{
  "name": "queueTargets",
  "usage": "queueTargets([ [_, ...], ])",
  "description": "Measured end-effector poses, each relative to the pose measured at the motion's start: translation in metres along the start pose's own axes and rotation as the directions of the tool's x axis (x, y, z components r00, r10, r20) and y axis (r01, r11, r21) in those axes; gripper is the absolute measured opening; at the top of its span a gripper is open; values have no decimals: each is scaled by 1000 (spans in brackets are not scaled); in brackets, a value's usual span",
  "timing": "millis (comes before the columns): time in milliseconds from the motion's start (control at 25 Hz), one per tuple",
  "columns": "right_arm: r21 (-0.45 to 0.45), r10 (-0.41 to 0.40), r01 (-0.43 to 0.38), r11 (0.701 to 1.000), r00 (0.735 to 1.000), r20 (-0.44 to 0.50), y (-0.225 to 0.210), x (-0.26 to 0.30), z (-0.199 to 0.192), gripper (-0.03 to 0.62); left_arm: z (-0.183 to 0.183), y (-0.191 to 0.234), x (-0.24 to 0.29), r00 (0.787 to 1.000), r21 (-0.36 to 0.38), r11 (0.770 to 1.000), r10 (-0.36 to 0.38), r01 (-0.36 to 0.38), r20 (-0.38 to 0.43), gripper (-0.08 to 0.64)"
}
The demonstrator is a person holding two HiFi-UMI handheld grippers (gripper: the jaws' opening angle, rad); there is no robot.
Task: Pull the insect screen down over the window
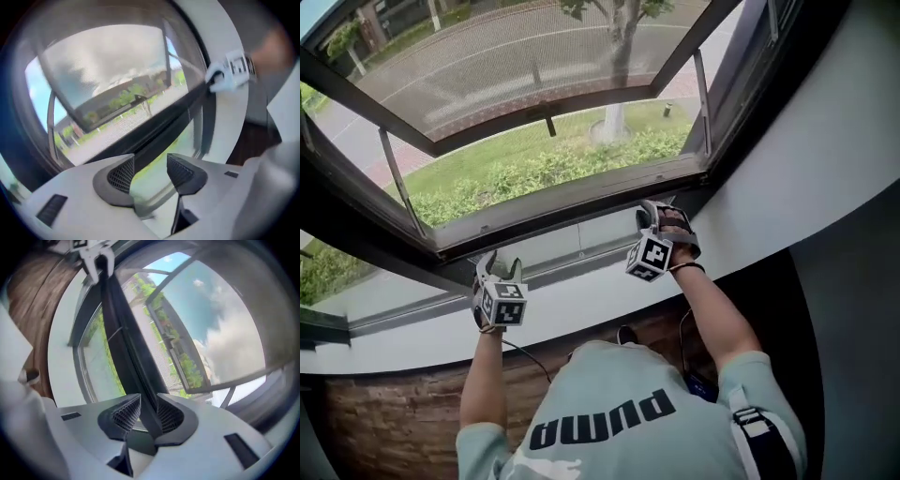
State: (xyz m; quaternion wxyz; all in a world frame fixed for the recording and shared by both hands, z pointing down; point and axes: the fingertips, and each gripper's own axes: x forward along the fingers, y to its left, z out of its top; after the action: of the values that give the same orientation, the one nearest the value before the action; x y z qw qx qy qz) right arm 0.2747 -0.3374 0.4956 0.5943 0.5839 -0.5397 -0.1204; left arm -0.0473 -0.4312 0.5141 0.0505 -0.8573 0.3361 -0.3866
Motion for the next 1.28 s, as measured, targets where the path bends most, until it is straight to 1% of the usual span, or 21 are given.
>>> queueTargets([
  [40, 138, 26, -30, 990, 999, 29, 3, -11, 5, 108, 6, -8, -9, 994, -175, 980, -77, 90, 81, 203],
  [80, 286, 54, -72, 956, 996, 69, 7, -24, 11, 107, 11, -14, -19, 979, -312, 934, -128, 173, 158, 138],
  [120, 428, 78, -121, 896, 990, 116, 11, -37, 17, 107, 14, -20, -28, 963, -403, 884, -158, 237, 220, 62],
  [160, 552, 95, -174, 815, 981, 169, 15, -50, 24, 104, 16, -26, -37, 948, -458, 843, -174, 283, 265, 23],
  [200, 654, 101, -226, 722, 970, 223, 20, -64, 31, 91, 17, -32, -47, 936, -493, 810, -184, 317, 300, 14],
  [280, 790, 75, -298, 536, 949, 307, 28, -92, 40, 46, 17, -43, -65, 911, -538, 757, -180, 370, 372, 14],
  [320, 830, 55, -318, 459, 942, 331, 33, -106, 42, 10, 15, -48, -73, 899, -559, 733, -166, 388, 406, 14],
  [360, 856, 40, -333, 396, 937, 346, 38, -120, 44, 8, 12, -53, -80, 890, -580, 709, -151, 400, 430, 14],
  [400, 871, 29, -344, 351, 933, 358, 43, -134, 45, 8, 8, -60, -85, 886, -598, 688, -143, 410, 442, 14],
  [440, 877, 18, -352, 328, 930, 367, 48, -148, 47, 6, 3, -70, -90, 883, -610, 672, -146, 420, 447, 14],
  [480, 877, 9, -356, 321, 928, 373, 54, -161, 49, 6, -1, -81, -94, 881, -613, 663, -159, 430, 447, 14],
  [520, 875, 2, -360, 324, 925, 380, 58, -173, 51, 6, -5, -93, -99, 878, -608, 661, -177, 440, 444, 14],
  [600, 866, -6, -372, 334, 918, 396, 65, -196, 54, 6, -8, -115, -114, 873, -586, 670, -206, 456, 443, 14],
  [680, 859, -9, -384, 340, 912, 411, 70, -214, 54, 6, -3, -131, -133, 869, -557, 695, -208, 455, 450, 14],
  [760, 849, -25, -400, 346, 900, 434, 70, -228, 49, 6, 7, -142, -151, 866, -516, 736, -193, 438, 461, 14],
  [840, 831, -45, -416, 369, 885, 463, 66, -239, 41, 6, 21, -155, -164, 864, -485, 770, -168, 415, 474, 14],
  [880, 819, -49, -425, 385, 877, 478, 64, -244, 35, 6, 27, -162, -170, 866, -484, 777, -150, 402, 478, 14],
  [1040, 763, -39, -480, 432, 836, 548, 64, -270, -3, 6, 45, -208, -195, 888, -534, 778, -67, 332, 454, 14],
  [1160, 728, -20, -503, 466, 816, 577, 71, -280, -50, 7, 64, -252, -208, 896, -543, 792, -10, 278, 445, 14],
  [1240, 713, -5, -512, 479, 811, 586, 80, -284, -82, 6, 70, -279, -217, 899, -546, 803, 29, 238, 436, 14],
  [1280, 705, 12, -525, 476, 806, 592, 87, -287, -94, 6, 66, -290, -223, 907, -553, 806, 51, 211, 419, 14],
])
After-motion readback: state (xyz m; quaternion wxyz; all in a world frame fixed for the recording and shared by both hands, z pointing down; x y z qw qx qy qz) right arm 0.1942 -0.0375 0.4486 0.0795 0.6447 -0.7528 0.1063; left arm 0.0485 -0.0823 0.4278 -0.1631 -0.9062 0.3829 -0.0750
